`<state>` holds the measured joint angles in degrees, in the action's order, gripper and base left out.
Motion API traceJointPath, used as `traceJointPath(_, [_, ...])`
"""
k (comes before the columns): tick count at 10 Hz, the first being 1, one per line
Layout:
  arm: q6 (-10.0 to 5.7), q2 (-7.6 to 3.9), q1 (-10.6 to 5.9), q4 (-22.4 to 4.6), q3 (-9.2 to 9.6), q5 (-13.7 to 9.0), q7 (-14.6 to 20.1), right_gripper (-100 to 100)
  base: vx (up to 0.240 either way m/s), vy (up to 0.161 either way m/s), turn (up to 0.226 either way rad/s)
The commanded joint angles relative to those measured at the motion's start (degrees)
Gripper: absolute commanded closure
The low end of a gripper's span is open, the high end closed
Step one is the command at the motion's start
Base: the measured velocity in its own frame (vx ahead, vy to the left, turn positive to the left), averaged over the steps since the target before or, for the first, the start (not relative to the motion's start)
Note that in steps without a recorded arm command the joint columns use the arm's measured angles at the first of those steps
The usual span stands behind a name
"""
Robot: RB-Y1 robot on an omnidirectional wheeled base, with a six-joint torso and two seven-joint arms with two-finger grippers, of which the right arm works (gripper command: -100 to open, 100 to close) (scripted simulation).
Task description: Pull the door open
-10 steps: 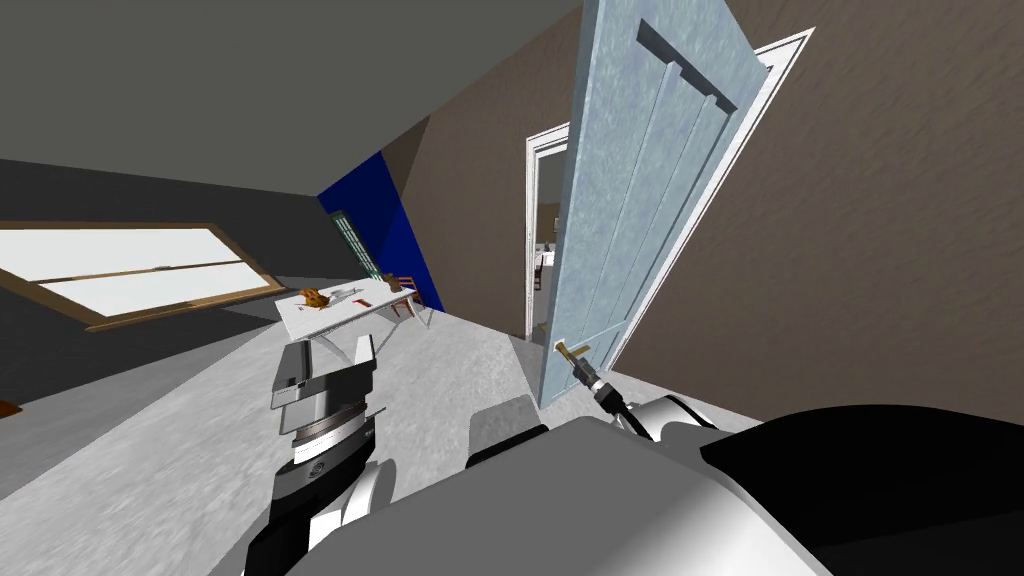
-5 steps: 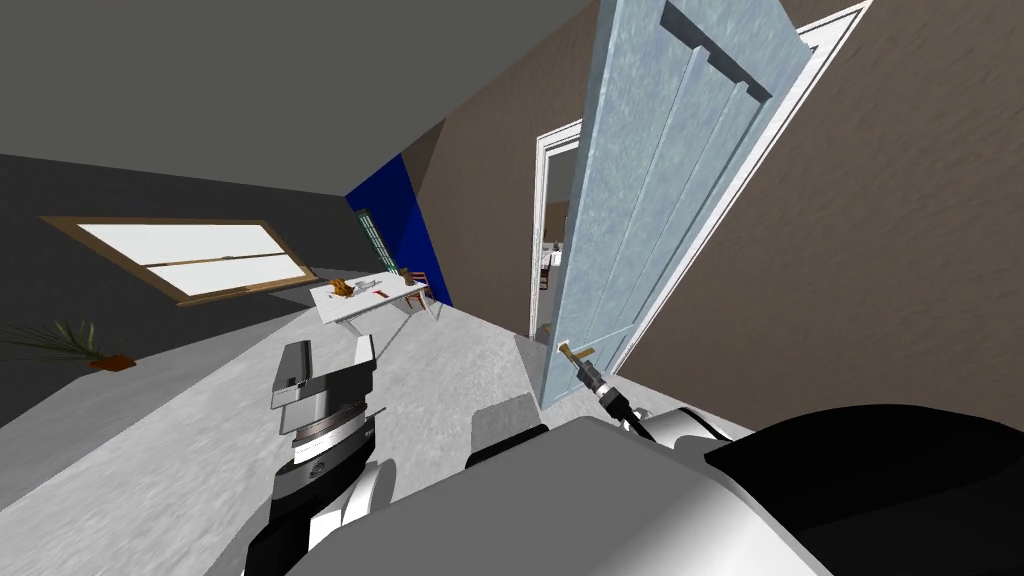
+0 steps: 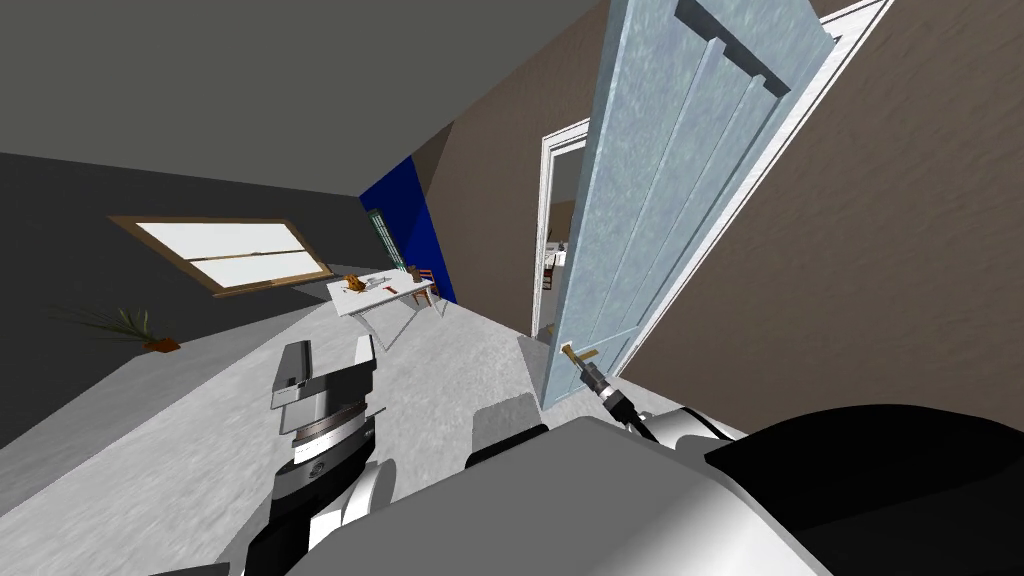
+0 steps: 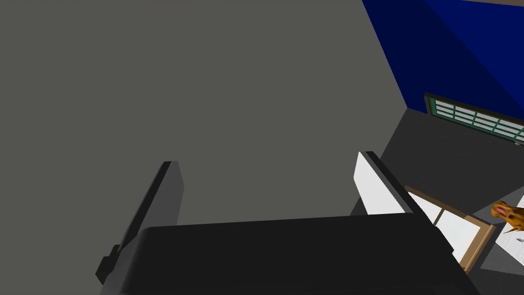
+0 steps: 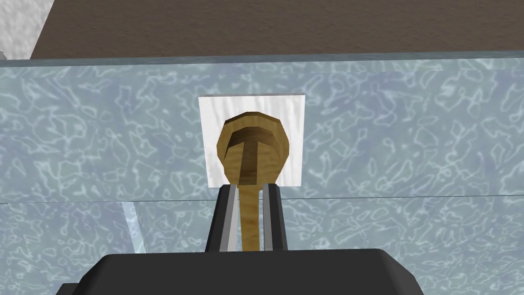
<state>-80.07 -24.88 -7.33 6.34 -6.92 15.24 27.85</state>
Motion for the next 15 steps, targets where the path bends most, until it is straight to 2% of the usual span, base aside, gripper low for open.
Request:
traceJointPath(1, [-0.9,-0.91,0.52,-0.7,-0.75,-0.4,0.1,100,-0.16,-0.09,0.274])
traceJointPath(2, [-1.27,-1.12,1.01,-0.8,-1.01,-0.4,0.2,100,-0.156,-0.074,0.17])
traceJointPath(3, [-1.27,-1.12,1.01,-2.1,-1.01,-0.4,0.2,100,-0.085,-0.054,0.031])
traceJointPath(4, [-2.4,-0.32,0.36,-2.0,-0.6,-0.1,-0.2,100,-0.029,-0.007,0.003])
traceJointPath(5, [-2.25,-0.31,1.12,-1.4,-0.7,0.1,-0.1,100,-0.114,-0.03,0.157])
traceJointPath(9, [-3.32,-1.03,2.24,-1.1,-1.34,0.2,0.2,100,-0.205,-0.091,0.192])
traceJointPath(12, [-3.32,-1.03,2.24,-1.1,-1.34,0.2,0.2,100,-0.059,-0.02,0.008])
traceJointPath(15, [-4.14,-1.58,3.11,-1.2,-1.84,0.3,0.4,100,-0.152,-0.071,0.192])
